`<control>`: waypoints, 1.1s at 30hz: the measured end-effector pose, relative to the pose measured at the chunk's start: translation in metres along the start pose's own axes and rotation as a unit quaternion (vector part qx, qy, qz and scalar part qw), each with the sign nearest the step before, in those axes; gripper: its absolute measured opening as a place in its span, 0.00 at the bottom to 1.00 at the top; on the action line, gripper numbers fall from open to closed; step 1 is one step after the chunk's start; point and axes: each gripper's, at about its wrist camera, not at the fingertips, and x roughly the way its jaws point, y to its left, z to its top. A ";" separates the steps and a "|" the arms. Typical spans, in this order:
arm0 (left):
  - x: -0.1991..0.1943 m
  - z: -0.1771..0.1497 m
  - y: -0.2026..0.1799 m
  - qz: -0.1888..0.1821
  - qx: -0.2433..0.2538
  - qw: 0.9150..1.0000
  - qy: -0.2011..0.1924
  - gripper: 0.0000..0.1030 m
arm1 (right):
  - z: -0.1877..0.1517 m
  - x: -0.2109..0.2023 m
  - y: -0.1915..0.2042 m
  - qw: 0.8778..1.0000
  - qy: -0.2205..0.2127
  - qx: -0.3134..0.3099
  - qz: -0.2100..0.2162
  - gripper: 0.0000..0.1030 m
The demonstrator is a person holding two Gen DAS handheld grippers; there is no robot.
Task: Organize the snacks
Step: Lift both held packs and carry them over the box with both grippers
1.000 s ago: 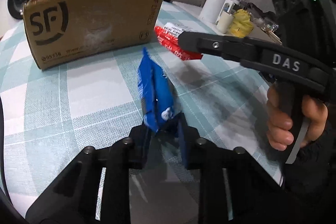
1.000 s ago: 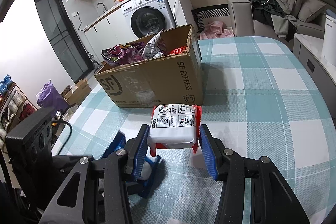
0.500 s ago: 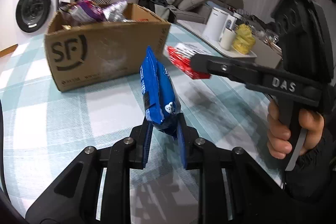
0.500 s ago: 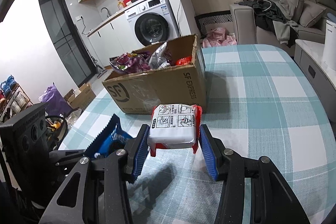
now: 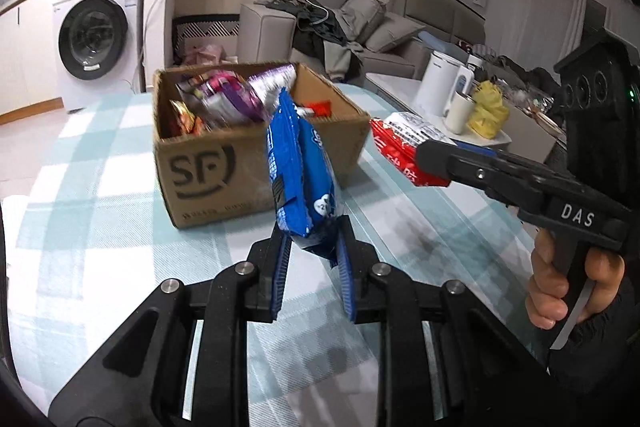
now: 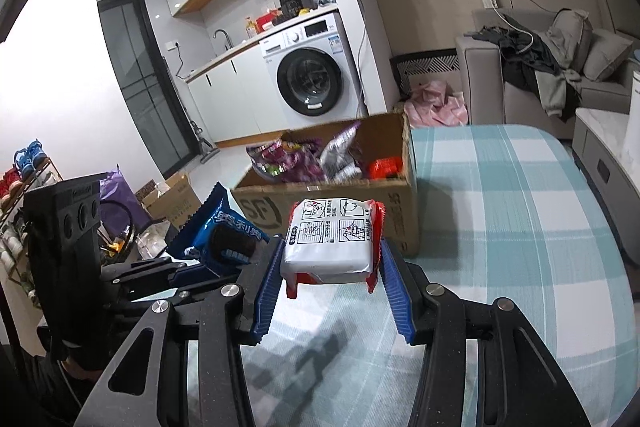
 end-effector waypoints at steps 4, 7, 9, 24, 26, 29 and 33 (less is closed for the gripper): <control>-0.002 0.014 0.004 0.008 -0.002 1.000 -0.008 0.19 | 0.013 0.003 0.006 1.000 -0.008 -0.007 0.002 0.47; -0.008 0.022 0.010 0.012 -0.003 1.000 -0.014 0.19 | 0.020 0.006 0.009 1.000 -0.011 -0.011 0.001 0.47; -0.010 0.029 0.015 0.017 -0.002 1.000 -0.017 0.19 | 0.025 0.009 0.011 1.000 -0.012 -0.014 0.001 0.47; -0.004 0.062 0.039 0.046 -0.017 0.998 -0.033 0.19 | 0.047 0.027 0.012 1.000 -0.019 -0.010 -0.006 0.47; 0.000 0.064 0.042 0.047 -0.018 0.998 -0.032 0.19 | 0.048 0.027 0.011 1.000 -0.017 -0.008 -0.004 0.47; 0.007 0.068 0.047 0.049 -0.020 0.998 -0.027 0.19 | 0.050 0.033 0.012 1.000 -0.013 -0.011 -0.006 0.47; 0.019 0.073 0.048 0.052 -0.019 0.998 -0.023 0.19 | 0.053 0.043 0.009 1.000 -0.008 -0.008 -0.005 0.47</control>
